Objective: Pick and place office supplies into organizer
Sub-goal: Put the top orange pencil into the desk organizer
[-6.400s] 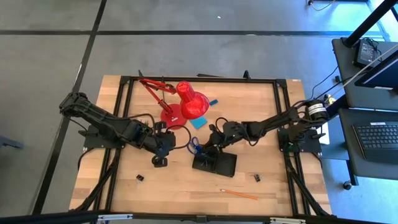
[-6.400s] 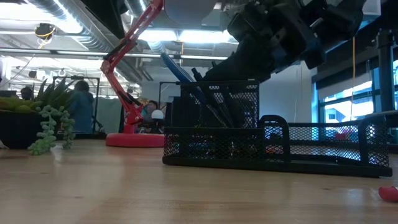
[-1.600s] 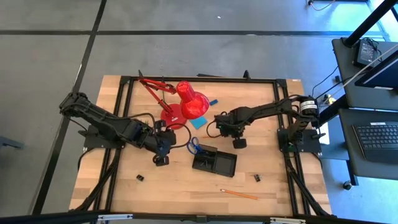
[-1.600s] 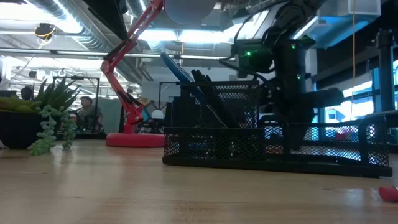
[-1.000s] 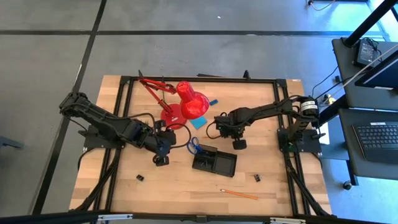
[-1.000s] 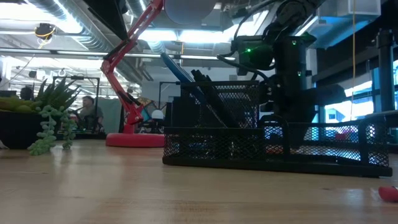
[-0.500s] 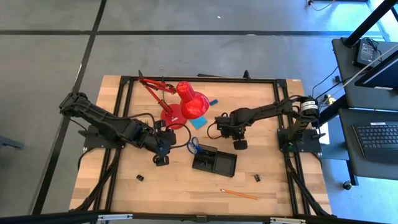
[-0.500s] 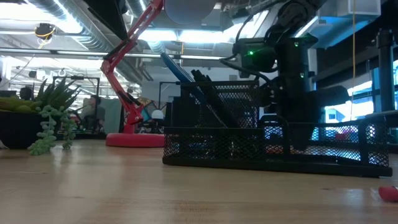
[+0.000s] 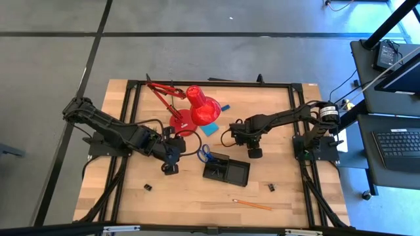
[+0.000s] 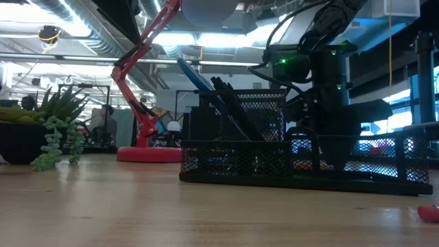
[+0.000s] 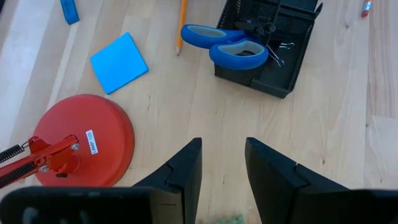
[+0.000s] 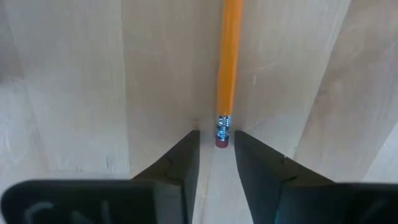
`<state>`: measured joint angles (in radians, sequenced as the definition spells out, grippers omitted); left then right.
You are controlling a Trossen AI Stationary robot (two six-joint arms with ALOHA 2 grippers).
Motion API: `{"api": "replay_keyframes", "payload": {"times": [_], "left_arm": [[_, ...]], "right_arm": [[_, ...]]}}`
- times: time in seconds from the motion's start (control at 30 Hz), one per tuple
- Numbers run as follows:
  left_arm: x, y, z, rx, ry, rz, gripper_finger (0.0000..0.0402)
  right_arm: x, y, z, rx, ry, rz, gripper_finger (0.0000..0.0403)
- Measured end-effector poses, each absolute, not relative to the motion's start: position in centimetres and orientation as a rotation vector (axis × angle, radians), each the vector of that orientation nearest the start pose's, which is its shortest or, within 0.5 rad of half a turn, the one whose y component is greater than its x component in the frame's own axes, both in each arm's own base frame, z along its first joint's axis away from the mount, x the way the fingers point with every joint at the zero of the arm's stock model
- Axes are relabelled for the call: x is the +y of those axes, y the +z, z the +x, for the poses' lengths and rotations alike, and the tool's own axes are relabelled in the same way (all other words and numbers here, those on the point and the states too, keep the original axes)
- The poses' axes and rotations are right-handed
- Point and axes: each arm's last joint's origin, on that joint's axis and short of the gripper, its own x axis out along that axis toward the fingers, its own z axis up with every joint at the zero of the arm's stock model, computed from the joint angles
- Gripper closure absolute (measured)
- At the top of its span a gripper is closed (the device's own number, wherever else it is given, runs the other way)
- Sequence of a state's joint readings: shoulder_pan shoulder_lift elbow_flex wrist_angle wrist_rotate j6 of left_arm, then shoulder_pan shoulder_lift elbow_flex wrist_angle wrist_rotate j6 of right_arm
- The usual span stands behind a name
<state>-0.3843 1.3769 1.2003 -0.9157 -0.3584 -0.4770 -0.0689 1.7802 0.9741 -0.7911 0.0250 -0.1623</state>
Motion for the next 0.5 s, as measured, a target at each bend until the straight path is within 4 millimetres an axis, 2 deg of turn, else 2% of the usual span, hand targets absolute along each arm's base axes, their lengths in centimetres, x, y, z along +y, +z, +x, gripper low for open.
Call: {"api": "replay_keyframes", "payload": {"times": [0.5], "left_arm": [[-8.98, 29.44, 24.91, 0.987, 0.216, -0.039, 0.0286]], "right_arm": [[-2.04, 12.87, 28.55, 1.589, 0.055, -0.091, 0.0295]]}}
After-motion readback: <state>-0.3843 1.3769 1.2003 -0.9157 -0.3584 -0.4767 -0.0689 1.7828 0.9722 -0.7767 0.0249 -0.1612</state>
